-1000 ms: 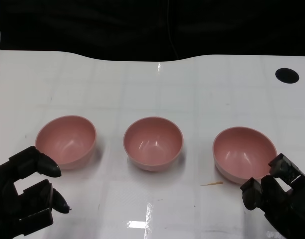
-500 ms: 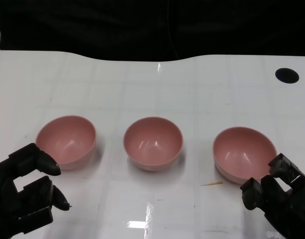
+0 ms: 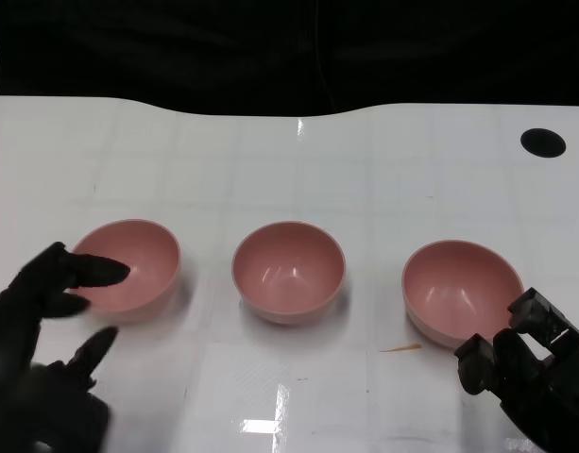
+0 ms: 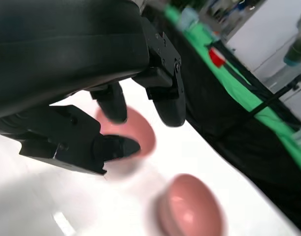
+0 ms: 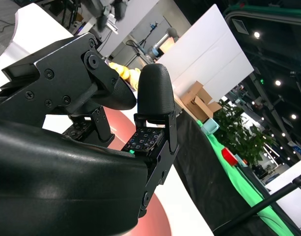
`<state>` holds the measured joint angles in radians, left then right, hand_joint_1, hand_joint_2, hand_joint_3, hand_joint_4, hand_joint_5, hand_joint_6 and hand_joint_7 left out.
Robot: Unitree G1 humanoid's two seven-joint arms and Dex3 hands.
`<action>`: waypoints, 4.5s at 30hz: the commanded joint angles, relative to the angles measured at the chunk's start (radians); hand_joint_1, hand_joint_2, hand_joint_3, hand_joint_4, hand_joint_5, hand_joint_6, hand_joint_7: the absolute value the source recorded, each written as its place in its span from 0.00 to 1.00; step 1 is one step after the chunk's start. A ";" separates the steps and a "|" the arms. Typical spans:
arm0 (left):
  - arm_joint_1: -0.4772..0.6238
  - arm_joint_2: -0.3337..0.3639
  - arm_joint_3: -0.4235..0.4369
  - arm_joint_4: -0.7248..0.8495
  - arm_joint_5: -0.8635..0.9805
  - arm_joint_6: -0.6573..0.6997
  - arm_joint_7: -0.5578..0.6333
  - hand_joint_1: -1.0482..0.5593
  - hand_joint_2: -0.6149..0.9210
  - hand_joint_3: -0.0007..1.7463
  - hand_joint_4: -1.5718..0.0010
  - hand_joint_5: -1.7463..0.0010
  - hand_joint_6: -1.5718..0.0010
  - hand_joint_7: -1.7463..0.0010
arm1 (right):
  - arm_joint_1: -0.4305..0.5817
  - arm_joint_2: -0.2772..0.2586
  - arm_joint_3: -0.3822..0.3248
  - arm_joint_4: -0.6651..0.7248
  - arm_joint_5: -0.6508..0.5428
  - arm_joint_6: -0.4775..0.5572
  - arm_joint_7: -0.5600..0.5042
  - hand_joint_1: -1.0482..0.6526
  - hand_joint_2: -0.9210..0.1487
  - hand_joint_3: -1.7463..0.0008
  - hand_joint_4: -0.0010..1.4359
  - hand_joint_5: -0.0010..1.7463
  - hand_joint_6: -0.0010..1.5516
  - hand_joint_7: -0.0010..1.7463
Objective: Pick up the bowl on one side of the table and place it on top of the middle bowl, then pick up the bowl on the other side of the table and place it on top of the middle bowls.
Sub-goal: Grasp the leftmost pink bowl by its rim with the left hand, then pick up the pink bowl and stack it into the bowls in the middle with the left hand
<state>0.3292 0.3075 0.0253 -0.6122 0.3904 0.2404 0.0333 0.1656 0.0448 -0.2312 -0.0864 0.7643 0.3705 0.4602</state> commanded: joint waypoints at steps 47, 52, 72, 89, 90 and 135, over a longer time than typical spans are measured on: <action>-0.573 0.210 -0.212 0.823 0.459 -0.365 -0.086 0.09 0.99 0.01 0.67 0.99 0.63 0.99 | -0.031 0.000 0.004 0.031 -0.011 -0.007 -0.021 0.56 0.38 0.30 0.60 0.94 0.51 0.83; -0.661 0.193 -0.266 0.996 0.454 -0.400 -0.017 0.09 1.00 0.01 0.66 0.99 0.61 0.99 | -0.035 0.003 -0.002 0.037 -0.001 0.002 -0.027 0.57 0.37 0.32 0.60 0.94 0.52 0.82; -0.906 0.058 -0.460 1.525 0.439 -0.411 0.169 0.29 1.00 0.07 0.62 0.99 0.58 0.99 | -0.038 -0.001 -0.005 0.054 -0.003 -0.004 -0.001 0.56 0.35 0.34 0.62 0.92 0.53 0.80; -0.948 0.016 -0.507 1.748 0.370 -0.564 0.471 0.63 1.00 0.12 0.53 0.02 0.58 0.13 | -0.032 0.001 -0.008 0.048 0.003 0.000 -0.004 0.55 0.35 0.35 0.61 0.92 0.53 0.81; -0.946 0.019 -0.506 1.742 0.367 -0.575 0.483 0.63 1.00 0.13 0.53 0.01 0.62 0.07 | -0.032 0.001 -0.008 0.047 0.001 -0.001 -0.006 0.55 0.35 0.35 0.62 0.92 0.53 0.81; -0.959 -0.031 -0.554 0.958 0.486 -0.515 0.131 0.56 0.96 0.01 0.45 0.21 0.27 0.78 | -0.038 0.002 -0.007 0.065 0.002 -0.001 -0.006 0.56 0.34 0.35 0.61 0.92 0.52 0.82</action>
<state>-0.6438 0.2719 -0.5229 0.3517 0.8754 -0.2788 0.1765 0.1228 0.0537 -0.2340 -0.0067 0.7615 0.3617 0.4594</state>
